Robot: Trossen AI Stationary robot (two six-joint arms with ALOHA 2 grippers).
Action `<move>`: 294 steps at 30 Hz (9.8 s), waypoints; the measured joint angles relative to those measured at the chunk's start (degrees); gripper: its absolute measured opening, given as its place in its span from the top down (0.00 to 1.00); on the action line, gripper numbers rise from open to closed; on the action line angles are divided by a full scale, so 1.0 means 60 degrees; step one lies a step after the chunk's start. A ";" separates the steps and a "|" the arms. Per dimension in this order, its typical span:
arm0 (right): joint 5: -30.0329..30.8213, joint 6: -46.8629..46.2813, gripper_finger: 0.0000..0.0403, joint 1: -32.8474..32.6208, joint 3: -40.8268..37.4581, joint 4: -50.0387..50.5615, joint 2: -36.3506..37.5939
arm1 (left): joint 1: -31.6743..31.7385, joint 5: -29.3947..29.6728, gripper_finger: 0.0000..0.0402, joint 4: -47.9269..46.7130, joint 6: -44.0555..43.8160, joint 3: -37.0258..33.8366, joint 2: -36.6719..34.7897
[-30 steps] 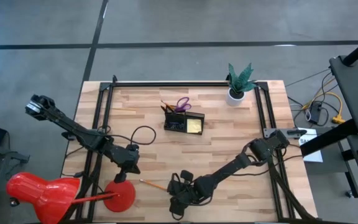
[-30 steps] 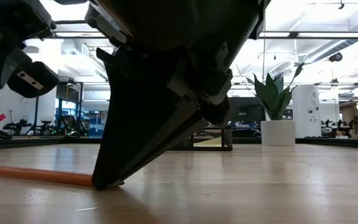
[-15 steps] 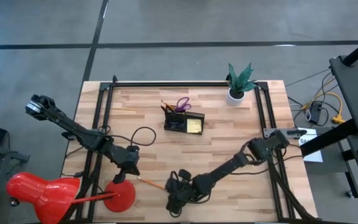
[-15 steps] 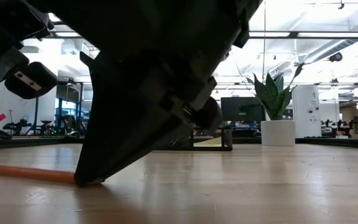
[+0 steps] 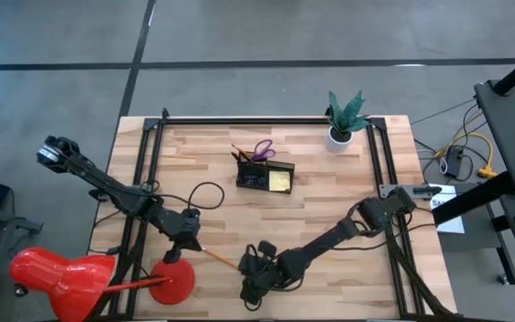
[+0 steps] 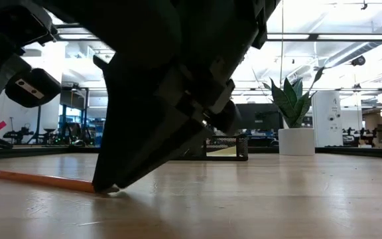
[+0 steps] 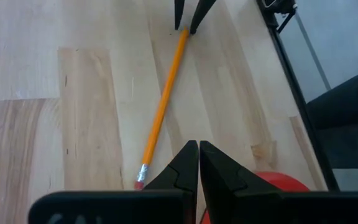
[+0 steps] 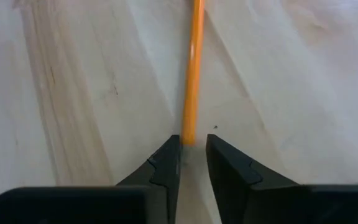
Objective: Pick and place office supplies into organizer
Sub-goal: Put the pencil into the desk organizer, then return to Home Position
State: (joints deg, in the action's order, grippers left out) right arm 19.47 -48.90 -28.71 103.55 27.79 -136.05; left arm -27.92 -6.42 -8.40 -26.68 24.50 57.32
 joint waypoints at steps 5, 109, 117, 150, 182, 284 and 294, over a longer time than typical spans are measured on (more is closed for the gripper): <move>0.0078 -0.0006 0.78 0.0000 0.0002 0.0418 0.0286 | 0.0000 0.0162 1.00 -0.0010 0.0000 -0.0090 0.0004; 0.1307 -0.1038 0.98 0.0009 -0.0117 0.1969 0.0577 | -0.0322 0.2295 0.99 -0.3628 0.2584 0.2162 0.1389; 0.3648 -0.3126 0.98 -0.0468 -0.0036 0.4153 0.1522 | 0.0213 0.5064 0.99 -0.8231 0.4155 0.5571 0.1134; 0.5306 -0.6499 0.98 -0.0973 0.0000 0.5260 0.1799 | 0.6546 0.7848 0.99 -1.1928 1.3340 1.2106 0.6233; 0.5255 -0.6058 0.98 -0.1089 0.0008 0.4743 0.1800 | 0.5604 0.8414 0.98 -1.0907 1.3519 1.2079 0.8057; -0.2228 0.3685 0.98 0.5530 -1.6904 -0.8530 1.8982 | 0.4244 0.4982 0.82 -0.3764 0.1477 -0.0190 -0.9274; -0.2173 0.3310 0.98 0.5582 -1.7172 -0.7941 2.0480 | 0.4240 0.4316 0.82 -0.0704 0.0760 -0.2367 -0.9286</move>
State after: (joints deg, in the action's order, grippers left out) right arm 6.44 -29.05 4.79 0.51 -19.86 -13.17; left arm -2.48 19.47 -12.63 -22.12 10.30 1.61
